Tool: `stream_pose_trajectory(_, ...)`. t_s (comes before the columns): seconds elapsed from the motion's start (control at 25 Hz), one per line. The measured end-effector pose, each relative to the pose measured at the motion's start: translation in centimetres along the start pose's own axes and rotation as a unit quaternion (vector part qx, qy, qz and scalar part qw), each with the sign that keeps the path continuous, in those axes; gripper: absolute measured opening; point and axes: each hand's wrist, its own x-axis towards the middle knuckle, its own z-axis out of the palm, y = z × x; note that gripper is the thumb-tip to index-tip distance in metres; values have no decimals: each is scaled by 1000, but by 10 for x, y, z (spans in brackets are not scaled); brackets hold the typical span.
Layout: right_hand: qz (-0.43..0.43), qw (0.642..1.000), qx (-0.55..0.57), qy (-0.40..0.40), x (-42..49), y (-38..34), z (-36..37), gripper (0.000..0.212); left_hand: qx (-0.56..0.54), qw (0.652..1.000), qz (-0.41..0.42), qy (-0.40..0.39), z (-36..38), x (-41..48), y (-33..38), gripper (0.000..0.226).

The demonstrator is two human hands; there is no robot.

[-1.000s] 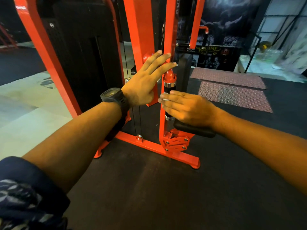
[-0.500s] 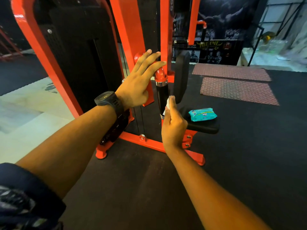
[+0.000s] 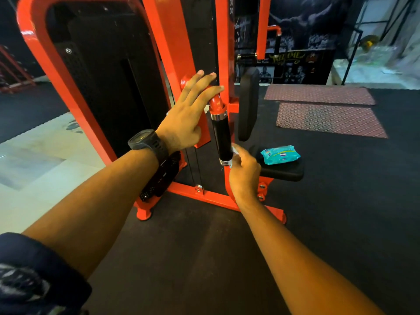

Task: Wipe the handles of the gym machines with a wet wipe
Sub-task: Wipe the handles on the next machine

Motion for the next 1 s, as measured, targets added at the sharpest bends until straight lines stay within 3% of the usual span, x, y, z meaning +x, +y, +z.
stream_pose_trajectory(0.28, 7, 996, 89, 11, 30, -18, -1, 28, -3, 1000, 0, -11, -2, 2, 2, 95)
stream_pose_trajectory(0.4, -58, 992, 104, 48, 30, -27, 1, 28, 4, 1000, -3, -7, -2, 3, 2, 95)
stream_pose_trajectory(0.56, -35, 993, 106, 34, 27, -20, 0, 25, 1, 1000, -4, -17, -5, 1, 1, 95)
stream_pose_trajectory(0.64, -64, 989, 124, 43, 31, -26, -1, 25, 7, 1000, -6, -14, -5, 1, 0, 94)
stream_pose_trajectory(0.72, -103, 987, 114, 44, 30, -28, -2, 27, 4, 1000, -10, -11, -3, 2, 1, 93)
stream_pose_trajectory(0.88, -89, 994, 63, 33, 22, -9, -5, 32, 5, 1000, -10, -12, -5, 1, 2, 94)
stream_pose_trajectory(1.0, -140, 989, 47, 31, 13, 2, -10, 34, 2, 1000, -13, -11, -3, 1, 3, 94)
